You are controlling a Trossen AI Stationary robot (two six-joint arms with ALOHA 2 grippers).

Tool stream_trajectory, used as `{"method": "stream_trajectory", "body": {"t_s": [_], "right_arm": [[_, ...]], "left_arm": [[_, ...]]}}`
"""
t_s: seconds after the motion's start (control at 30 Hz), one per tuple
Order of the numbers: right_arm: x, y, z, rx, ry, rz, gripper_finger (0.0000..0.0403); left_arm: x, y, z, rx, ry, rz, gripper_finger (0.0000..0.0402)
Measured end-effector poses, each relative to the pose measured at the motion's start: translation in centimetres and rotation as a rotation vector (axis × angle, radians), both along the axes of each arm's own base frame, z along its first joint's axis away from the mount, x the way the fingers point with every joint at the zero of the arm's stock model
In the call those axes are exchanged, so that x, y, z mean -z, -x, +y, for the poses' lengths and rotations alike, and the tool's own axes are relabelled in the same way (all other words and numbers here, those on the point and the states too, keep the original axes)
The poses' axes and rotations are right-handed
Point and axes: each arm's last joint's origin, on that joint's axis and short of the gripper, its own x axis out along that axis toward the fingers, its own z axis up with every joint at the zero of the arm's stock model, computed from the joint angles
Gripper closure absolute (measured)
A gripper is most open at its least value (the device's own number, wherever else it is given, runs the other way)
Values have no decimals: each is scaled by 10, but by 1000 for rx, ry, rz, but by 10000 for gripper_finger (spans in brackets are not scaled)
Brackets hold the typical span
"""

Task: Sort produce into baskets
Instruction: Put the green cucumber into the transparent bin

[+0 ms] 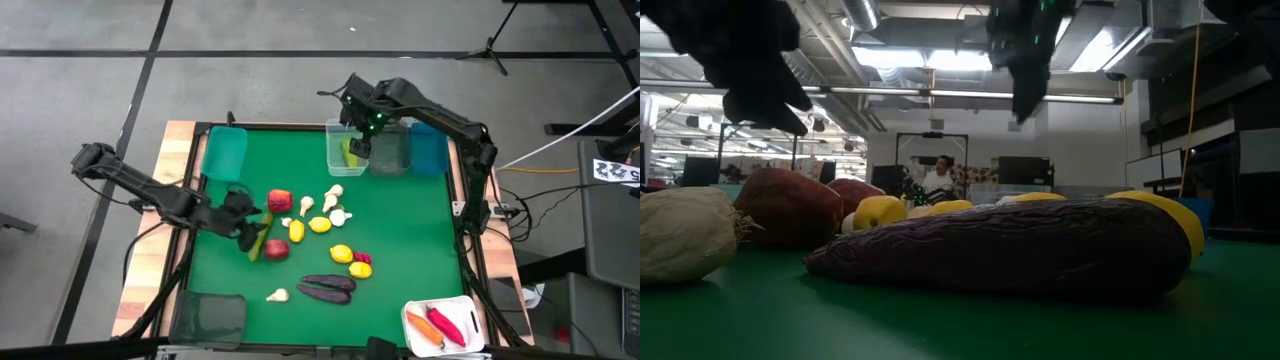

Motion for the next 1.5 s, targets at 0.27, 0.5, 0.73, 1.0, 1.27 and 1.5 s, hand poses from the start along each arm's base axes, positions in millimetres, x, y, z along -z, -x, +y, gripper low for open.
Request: {"method": "stream_trajectory", "body": {"t_s": [0.27,0.5,0.73,1.0,1.27,1.5], "right_arm": [[-84,36,54,-75,70,-167,79],[-124,77,88,-77,195,-286,79],[-135,92,97,-60,174,-343,79],[-132,94,109,-89,149,-297,79],[-132,92,116,-92,201,-282,79],[-137,99,119,-84,200,-303,79]], "left_arm": [[10,-32,-11,-260,-14,391,144],[33,-55,-18,-281,11,394,144],[45,-58,-5,-353,45,445,144],[65,-60,2,-297,200,486,147],[75,-62,3,-294,244,466,220],[52,-71,1,-245,266,378,255]]}}
